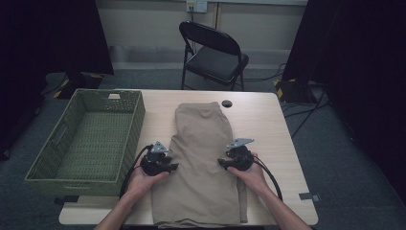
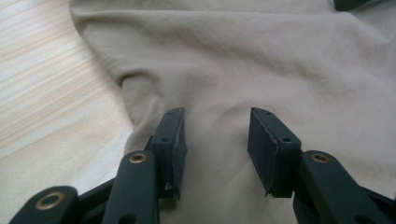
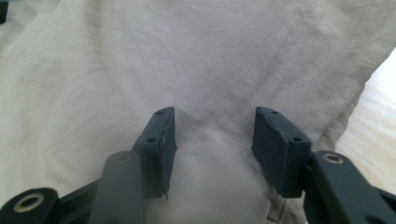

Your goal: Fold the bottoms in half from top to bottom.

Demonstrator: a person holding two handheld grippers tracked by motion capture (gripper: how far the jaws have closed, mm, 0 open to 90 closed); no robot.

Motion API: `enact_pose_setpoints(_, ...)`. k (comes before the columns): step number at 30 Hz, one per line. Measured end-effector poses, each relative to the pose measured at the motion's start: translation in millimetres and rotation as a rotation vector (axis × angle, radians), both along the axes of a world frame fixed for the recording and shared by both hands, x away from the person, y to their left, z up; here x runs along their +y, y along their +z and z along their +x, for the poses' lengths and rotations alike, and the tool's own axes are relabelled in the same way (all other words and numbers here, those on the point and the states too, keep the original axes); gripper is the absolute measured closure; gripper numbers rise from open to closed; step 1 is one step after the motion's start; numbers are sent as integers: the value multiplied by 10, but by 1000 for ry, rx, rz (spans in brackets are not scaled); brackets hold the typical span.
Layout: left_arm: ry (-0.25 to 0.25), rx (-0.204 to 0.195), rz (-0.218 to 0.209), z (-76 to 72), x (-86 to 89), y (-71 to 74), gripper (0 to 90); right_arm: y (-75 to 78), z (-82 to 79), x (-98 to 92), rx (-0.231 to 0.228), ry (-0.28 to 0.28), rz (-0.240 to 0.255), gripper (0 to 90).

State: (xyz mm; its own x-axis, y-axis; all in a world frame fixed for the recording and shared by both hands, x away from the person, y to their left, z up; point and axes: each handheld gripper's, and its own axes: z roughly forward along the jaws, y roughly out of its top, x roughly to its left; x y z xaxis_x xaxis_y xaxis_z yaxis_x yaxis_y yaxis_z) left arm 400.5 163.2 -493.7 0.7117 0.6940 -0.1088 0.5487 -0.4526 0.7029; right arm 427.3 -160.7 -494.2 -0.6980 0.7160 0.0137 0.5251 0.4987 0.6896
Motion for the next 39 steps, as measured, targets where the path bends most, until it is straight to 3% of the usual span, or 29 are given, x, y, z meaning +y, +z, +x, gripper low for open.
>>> enact_pose_setpoints(5,-31,2,4,-54,-57,4,565,26,-30,-69,34,8,-5,489)
enact_pose_setpoints(7,-43,8,5,-70,-81,6,565,20,-70,-114,25,17,-5,489)
enact_pose_setpoints(10,-45,14,-6,-90,-121,4,560,20,-140,-172,22,20,-10,489)
enact_pose_setpoints(14,-38,16,-6,-104,-163,7,540,43,-188,-224,54,9,-9,491)
enact_pose_setpoints(19,-41,28,1,-142,-180,16,536,33,-228,-223,33,14,-21,489)
enact_pose_setpoints(28,-44,45,-12,-247,-230,22,546,47,-280,-242,42,24,-36,489)
enact_pose_setpoints(39,-92,77,-10,-333,-314,40,575,54,-394,-313,50,59,-37,489)
